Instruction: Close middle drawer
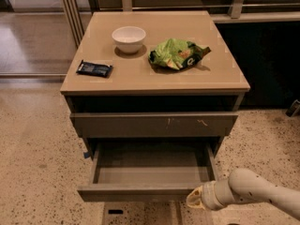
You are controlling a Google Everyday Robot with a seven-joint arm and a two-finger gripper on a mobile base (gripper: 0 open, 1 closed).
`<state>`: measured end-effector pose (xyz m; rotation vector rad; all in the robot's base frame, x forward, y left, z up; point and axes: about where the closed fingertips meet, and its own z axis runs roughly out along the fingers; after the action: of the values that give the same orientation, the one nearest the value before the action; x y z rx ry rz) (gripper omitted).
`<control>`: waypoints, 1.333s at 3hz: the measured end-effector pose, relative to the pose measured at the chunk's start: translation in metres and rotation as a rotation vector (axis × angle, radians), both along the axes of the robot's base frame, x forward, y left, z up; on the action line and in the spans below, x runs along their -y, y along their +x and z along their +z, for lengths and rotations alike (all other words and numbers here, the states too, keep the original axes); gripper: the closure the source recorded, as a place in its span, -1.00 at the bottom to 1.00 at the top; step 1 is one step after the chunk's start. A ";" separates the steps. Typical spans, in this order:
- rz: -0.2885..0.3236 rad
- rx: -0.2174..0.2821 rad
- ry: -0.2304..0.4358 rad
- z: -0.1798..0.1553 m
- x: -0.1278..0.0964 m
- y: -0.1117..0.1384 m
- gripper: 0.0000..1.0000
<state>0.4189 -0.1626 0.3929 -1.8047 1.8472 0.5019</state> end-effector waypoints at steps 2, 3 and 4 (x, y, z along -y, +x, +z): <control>-0.001 0.041 0.036 -0.002 0.000 0.015 1.00; -0.001 0.041 0.036 -0.002 0.000 0.015 1.00; -0.002 0.092 0.081 -0.003 -0.003 0.020 1.00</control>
Offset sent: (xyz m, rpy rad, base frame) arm 0.0975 -0.0096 -0.0065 0.1870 -0.2249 -0.0117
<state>0.4388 -0.1599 0.3902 -1.7434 1.7422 0.4782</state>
